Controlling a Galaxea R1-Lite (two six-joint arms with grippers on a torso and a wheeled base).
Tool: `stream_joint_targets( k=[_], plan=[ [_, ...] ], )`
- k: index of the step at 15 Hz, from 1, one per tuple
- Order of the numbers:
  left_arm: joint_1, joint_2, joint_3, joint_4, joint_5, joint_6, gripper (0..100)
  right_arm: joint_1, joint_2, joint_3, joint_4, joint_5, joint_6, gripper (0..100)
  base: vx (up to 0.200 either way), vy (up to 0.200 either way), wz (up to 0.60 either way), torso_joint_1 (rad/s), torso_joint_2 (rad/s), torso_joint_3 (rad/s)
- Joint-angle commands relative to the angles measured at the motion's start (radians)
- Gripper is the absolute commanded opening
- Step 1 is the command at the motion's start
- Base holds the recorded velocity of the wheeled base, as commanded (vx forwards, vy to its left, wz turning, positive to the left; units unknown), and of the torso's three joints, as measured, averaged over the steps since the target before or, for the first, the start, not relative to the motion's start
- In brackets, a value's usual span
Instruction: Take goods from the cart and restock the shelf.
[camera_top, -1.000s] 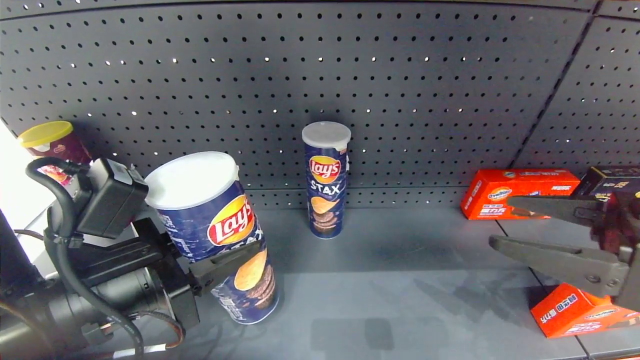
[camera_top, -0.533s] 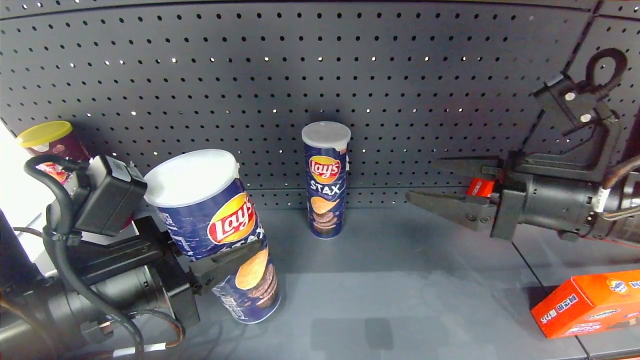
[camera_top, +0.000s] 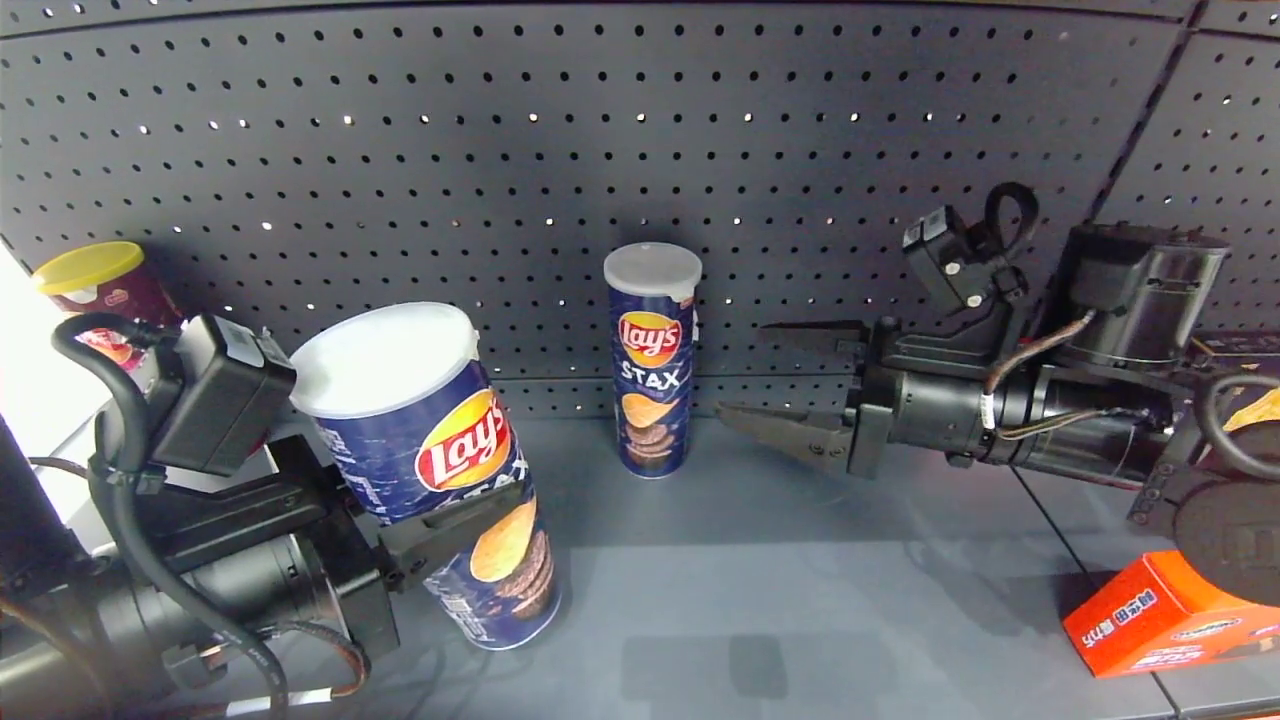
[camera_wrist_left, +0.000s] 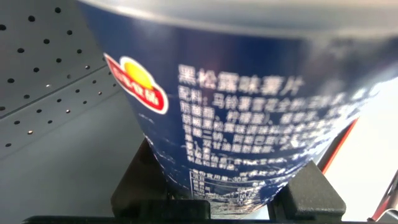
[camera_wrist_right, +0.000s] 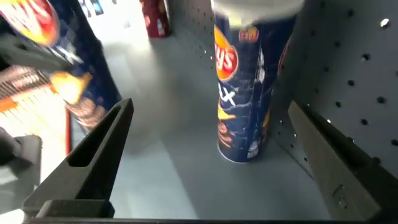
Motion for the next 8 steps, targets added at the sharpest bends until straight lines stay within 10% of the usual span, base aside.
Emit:
stream_joint_targets(
  k=[1,8],
  plan=[
    [0.0,0.001,0.002,0.0,0.001,0.0,0,-0.008,0.055,-0.027,0.0,0.033,-0.018,100,0.0,0.0,0.0,0.0,0.0,0.0],
    [0.0,0.0,0.002,0.0,0.002,0.0,0,-0.014,0.176,-0.13,0.0,0.043,-0.039,100,0.0,0.0,0.0,0.0,0.0,0.0]
  ],
)
